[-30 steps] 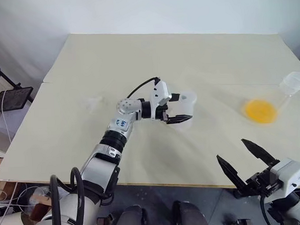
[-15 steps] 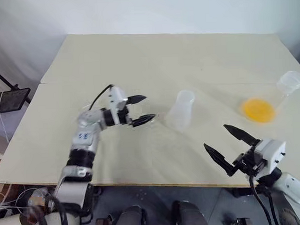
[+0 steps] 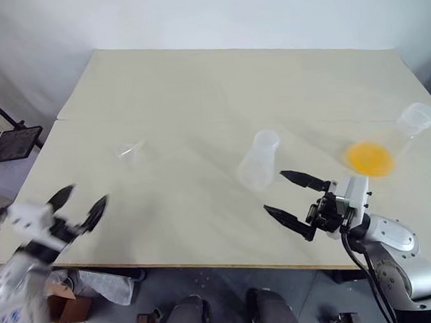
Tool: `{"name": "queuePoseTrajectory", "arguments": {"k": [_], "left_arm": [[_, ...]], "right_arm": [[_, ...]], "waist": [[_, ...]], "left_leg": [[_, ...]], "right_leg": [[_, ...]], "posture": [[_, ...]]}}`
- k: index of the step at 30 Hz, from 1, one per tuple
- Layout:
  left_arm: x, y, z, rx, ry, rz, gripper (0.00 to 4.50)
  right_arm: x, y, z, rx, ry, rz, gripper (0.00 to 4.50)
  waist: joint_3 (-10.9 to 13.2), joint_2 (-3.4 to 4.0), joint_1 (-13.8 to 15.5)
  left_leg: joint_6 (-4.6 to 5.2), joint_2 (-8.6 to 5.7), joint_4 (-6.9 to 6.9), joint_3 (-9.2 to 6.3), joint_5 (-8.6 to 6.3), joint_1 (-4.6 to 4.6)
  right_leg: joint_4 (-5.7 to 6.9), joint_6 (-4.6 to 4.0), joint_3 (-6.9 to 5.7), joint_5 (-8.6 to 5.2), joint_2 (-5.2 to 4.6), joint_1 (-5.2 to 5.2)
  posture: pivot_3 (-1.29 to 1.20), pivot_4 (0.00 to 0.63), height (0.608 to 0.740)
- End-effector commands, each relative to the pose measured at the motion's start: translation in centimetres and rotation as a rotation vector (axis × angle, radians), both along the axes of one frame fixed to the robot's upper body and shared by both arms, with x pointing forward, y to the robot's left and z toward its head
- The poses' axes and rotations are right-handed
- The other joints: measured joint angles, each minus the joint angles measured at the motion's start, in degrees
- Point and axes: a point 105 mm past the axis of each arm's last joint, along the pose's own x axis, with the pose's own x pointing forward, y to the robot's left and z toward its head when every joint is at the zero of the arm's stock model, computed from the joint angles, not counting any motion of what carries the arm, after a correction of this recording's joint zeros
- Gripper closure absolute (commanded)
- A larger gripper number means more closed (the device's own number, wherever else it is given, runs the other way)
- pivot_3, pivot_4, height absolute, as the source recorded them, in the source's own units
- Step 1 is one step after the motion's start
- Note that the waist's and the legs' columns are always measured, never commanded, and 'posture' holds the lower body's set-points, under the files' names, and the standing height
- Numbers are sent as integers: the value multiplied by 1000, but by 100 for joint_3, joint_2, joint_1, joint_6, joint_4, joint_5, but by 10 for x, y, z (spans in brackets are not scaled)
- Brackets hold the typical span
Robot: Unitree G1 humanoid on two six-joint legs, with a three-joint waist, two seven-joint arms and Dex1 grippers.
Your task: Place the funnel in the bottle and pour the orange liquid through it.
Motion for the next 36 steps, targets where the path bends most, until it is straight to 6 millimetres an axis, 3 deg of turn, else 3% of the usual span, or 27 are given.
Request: {"name": "queuePoseTrajectory", "arguments": {"k": [1, 6, 13, 16, 24, 29, 32, 36], "left_arm": [[-12, 4, 12, 32, -45, 54, 14], [-3, -12, 15, 23, -48, -4, 14], [60, -54, 30, -7, -27, -147, 14], [84, -73, 26, -11, 9, -200, 14], [136, -91, 24, -44, 27, -180, 14], [156, -108, 25, -53, 34, -221, 14], [165, -105, 25, -65, 51, -211, 14], [169, -103, 30, -84, 28, -199, 852]], "right_arm": [[0, 4, 8, 8, -34, 34, 0], [3, 2, 8, -1, -43, 32, 0], [3, -3, 6, -20, -45, 2, 0], [2, -3, 6, -25, -46, -6, 0], [-2, -3, 6, -13, -56, -50, 0], [-5, -2, 5, -8, -57, -72, 0], [-5, -3, 5, -5, -61, -88, 0], [-6, -3, 4, -4, -61, -96, 0]], "waist": [[-1, -1, 26], [-9, -15, 3], [-10, -15, -15], [-10, -16, -11], [-10, -17, -6], [-11, -18, 10], [-11, -19, 8], [-11, -19, 0]], "left_leg": [[1, -2, 3, -3, 0, 1], [0, -7, -1, -3, -3, 1], [1, -8, -3, 4, -3, 1], [1, -12, -2, 4, -3, 1], [0, -7, 0, 15, -3, 1], [1, -10, 6, 17, -2, 0], [2, -14, 7, 18, -2, 0], [2, -10, 6, 18, -2, 0]], "right_leg": [[-11, -1, -2, -1, -6, 4], [-15, -3, -1, -1, -17, 3], [18, -2, -3, -1, -12, -3], [29, -2, -5, -1, -8, -7], [37, -2, -25, -1, 26, -15], [40, 0, -34, 0, 28, -13], [40, 1, -46, 1, 29, -13], [39, 1, -51, 1, 31, -14]], "posture": [[0, 150, 740], [0, 150, 740], [0, 150, 740], [0, 150, 740], [0, 150, 740], [0, 150, 740], [0, 150, 740], [0, 150, 740]]}}
